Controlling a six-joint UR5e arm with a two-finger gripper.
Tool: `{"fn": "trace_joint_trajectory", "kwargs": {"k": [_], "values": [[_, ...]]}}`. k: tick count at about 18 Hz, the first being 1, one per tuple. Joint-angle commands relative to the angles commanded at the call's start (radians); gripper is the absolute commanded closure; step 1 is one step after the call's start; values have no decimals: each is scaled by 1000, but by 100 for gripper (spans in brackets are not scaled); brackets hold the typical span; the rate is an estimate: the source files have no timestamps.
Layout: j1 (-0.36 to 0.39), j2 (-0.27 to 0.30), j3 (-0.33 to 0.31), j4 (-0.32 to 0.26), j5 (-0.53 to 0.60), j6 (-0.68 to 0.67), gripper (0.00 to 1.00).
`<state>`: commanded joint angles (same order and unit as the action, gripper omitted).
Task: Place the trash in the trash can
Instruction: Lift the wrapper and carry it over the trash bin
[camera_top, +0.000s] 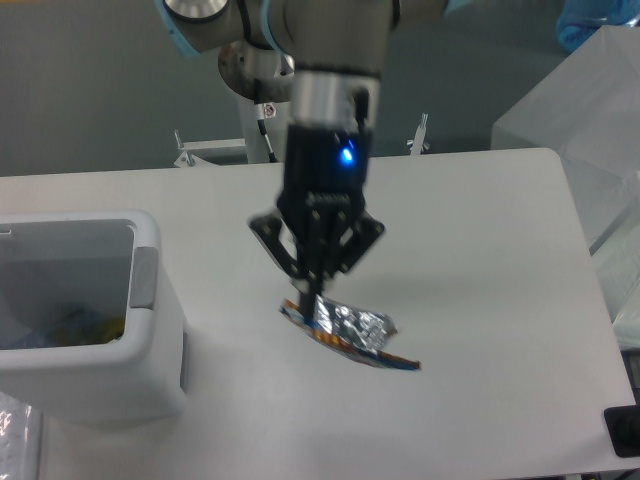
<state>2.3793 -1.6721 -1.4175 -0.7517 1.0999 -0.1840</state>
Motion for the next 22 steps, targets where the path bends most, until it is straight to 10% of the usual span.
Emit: {"fn": "trace_joint_trajectory", "kwargs": {"k": [7,22], "values": [[-103,84,-9,0,-57,-26,100],[-267,26,-6,2,-57,-25,96]]}}
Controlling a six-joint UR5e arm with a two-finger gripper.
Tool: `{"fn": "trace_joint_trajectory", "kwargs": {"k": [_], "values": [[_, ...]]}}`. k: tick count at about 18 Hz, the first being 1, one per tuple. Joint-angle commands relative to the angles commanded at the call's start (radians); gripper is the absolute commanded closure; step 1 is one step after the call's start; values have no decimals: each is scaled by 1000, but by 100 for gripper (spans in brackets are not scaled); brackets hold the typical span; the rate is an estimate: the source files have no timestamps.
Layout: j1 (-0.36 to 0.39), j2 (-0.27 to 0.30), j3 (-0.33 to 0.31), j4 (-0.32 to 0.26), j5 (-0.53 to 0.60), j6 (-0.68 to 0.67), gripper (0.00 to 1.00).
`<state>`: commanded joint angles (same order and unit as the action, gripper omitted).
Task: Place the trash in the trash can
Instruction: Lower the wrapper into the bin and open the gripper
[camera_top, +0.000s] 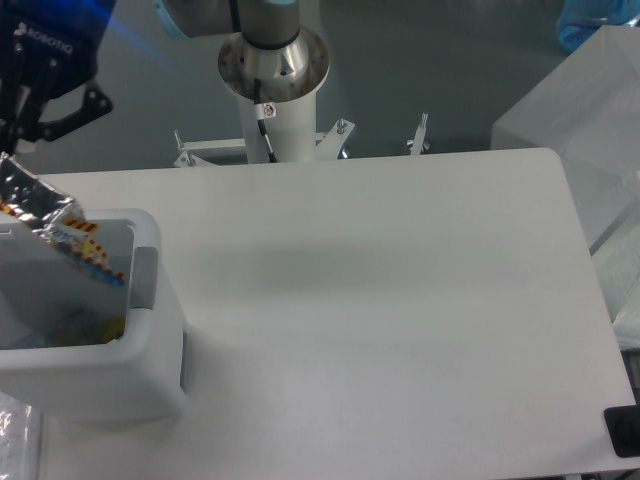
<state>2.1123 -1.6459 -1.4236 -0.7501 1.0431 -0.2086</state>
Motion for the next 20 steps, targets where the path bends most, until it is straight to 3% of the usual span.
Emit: {"fn": "trace_joint_trajectory", "kwargs": {"k": [4,13,14,15,17,18,20], "values": [[-23,-29,-9,3,3,2,96],[-29,-26,-124,3,9,9,89],[-29,-25,-124,5,12,11,83],[-29,-23,-124,6,12,14,68],[-29,-22,-124,6,14,50,26],[-29,-20,-124,5,18,69,0],[-29,-19,-123,5,29,75,0]]}}
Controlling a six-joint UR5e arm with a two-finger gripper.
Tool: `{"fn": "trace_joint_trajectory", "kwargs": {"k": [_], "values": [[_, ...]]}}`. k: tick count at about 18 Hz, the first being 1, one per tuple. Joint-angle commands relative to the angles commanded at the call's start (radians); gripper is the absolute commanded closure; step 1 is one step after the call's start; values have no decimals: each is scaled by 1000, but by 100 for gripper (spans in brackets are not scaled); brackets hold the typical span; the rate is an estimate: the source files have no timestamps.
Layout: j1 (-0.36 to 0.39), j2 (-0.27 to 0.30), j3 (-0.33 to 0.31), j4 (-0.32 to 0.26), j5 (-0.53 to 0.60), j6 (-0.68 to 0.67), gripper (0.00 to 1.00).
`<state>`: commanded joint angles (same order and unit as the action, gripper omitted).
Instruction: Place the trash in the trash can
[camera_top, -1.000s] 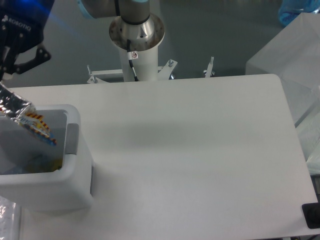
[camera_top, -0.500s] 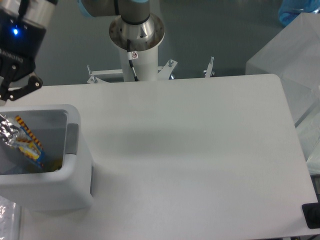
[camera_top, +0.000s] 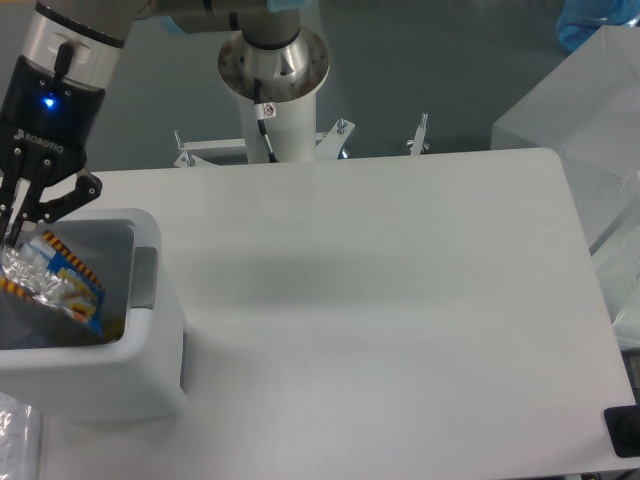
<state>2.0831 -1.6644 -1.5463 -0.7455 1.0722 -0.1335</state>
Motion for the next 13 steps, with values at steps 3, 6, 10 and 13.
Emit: {"fn": "trace_joint_trajectory", "kwargs": {"k": [3,6,10,13], "values": [[3,2,8,0,29,5,0],[24,11,0,-5,174,115,0],[188,14,2,-3,275,265,0],[314,-8,14,-3,275,351,0]]}}
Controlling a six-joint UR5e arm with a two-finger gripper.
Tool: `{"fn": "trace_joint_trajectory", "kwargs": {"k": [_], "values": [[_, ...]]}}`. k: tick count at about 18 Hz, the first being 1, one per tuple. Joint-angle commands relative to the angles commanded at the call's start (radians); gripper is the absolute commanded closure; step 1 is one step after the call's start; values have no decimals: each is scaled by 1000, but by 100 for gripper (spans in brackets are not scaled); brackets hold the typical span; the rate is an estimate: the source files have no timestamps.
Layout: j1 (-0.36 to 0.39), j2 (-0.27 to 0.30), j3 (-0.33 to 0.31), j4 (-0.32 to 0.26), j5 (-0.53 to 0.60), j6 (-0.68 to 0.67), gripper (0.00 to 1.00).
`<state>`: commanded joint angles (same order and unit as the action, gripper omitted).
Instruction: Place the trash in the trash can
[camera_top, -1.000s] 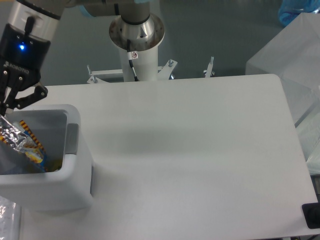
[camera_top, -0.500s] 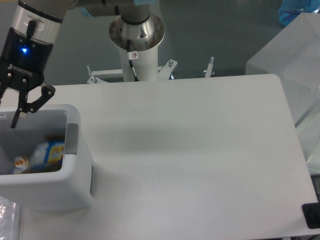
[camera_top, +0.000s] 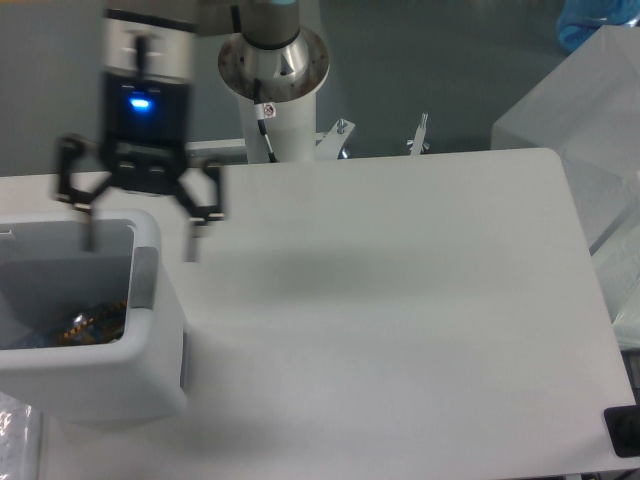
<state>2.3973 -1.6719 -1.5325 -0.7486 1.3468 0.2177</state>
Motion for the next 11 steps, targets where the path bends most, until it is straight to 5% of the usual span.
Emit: {"fn": "trace_joint_trajectory", "kwargs": {"k": [8,11], "values": [[190,-46,-23,-14,0,354,0],[226,-39,-44,-67,3,524,0]]}}
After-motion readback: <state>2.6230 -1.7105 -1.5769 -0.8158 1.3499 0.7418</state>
